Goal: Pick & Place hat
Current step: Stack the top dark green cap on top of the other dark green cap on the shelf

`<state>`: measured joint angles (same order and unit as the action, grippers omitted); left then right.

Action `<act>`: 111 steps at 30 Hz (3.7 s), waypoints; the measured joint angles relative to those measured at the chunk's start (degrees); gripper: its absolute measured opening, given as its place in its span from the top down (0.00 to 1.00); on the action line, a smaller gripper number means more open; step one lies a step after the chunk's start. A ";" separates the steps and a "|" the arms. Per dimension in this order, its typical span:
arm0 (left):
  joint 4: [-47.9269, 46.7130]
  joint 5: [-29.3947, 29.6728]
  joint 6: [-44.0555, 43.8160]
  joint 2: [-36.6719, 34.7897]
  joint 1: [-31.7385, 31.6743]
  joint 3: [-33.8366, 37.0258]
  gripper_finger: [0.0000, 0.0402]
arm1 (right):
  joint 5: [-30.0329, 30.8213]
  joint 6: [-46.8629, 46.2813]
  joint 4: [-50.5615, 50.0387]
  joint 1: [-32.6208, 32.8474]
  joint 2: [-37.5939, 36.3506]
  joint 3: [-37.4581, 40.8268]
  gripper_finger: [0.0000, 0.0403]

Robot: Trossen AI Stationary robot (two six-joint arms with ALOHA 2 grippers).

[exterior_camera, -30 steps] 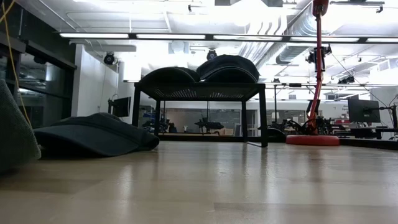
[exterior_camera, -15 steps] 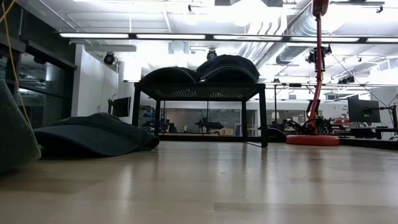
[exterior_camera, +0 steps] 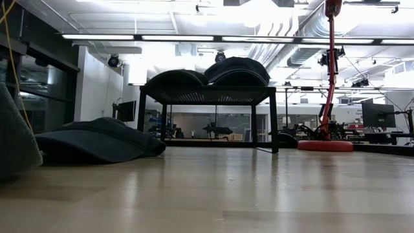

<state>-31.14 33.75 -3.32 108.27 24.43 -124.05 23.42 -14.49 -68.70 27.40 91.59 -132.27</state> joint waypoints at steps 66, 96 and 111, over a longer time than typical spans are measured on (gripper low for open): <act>0.69 -57.62 -20.12 -17.38 -50.46 -0.09 1.00 | 27.06 -11.05 -12.52 -2.34 -4.49 0.02 0.54; 31.31 -17.29 -26.81 -28.90 -23.22 38.25 1.00 | 17.55 -12.08 -19.05 -2.25 -6.97 0.02 0.54; 32.27 -31.22 -32.50 -40.54 -37.59 49.06 1.00 | 20.32 -11.20 -18.96 -2.27 -6.96 0.02 0.54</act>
<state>1.13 2.53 -35.82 67.73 -13.17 -74.99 43.74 -25.69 -87.66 25.12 84.63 -132.25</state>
